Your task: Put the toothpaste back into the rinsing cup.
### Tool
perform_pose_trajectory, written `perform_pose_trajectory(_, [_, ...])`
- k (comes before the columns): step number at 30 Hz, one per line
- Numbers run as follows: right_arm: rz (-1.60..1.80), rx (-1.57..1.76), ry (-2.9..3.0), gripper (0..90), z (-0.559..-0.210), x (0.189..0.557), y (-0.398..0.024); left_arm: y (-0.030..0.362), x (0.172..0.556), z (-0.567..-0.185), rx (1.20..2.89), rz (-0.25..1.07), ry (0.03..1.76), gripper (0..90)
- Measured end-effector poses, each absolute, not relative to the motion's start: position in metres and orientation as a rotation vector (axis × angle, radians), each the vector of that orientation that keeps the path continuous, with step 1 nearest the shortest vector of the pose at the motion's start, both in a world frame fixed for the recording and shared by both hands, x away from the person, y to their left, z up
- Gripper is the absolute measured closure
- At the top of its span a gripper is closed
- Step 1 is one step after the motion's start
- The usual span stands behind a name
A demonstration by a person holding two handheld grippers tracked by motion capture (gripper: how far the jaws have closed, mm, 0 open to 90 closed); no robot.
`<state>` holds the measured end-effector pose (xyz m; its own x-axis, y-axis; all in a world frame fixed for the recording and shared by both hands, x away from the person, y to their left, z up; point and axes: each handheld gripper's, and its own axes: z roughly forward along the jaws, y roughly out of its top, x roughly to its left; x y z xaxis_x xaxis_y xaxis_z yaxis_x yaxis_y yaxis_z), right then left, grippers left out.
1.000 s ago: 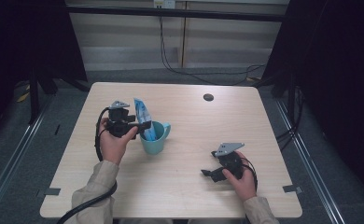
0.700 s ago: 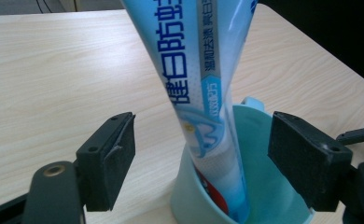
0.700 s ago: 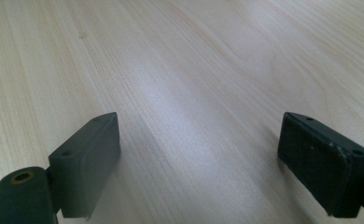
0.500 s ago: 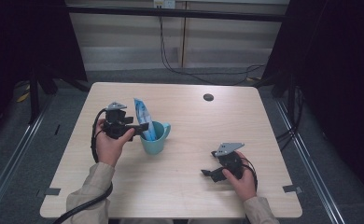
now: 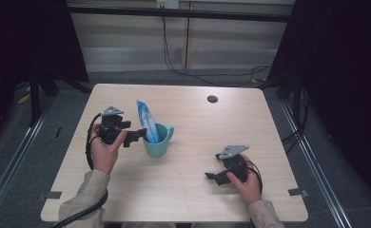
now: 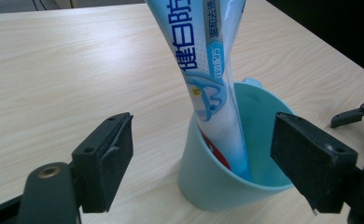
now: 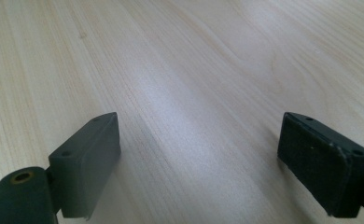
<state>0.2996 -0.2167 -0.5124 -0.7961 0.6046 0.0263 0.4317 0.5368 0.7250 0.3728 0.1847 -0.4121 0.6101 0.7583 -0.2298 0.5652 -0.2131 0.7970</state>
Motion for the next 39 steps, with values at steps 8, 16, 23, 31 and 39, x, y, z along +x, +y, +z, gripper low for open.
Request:
perform_pose_trajectory(8, [1.109, 0.875, 2.549, 12.7, -0.512, 0.3, -0.217, 0.197, 0.366, -0.415, 1.9, 0.283, 1.033, 20.9])
perform_pose_trajectory(16, [1.109, 0.874, 2.549, 12.7, -0.512, 0.3, -0.217, 0.21, 0.36, -0.419, 1.913, 0.283, 1.031, 21.0])
perform_pose_trajectory(23, [1.109, 0.874, 2.55, 12.7, -0.512, 0.3, -0.217, 0.216, 0.356, -0.432, 1.918, 0.27, 1.041, 21.5])
perform_pose_trajectory(31, [1.109, 0.874, 2.549, 12.8, -0.512, 0.3, -0.217, 0.221, 0.354, -0.444, 1.921, 0.257, 1.058, 21.7])
perform_pose_trajectory(39, [1.109, 0.874, 2.549, 12.7, -0.512, 0.3, -0.217, 0.225, 0.35, -0.459, 1.933, 0.24, 1.069, 21.7])
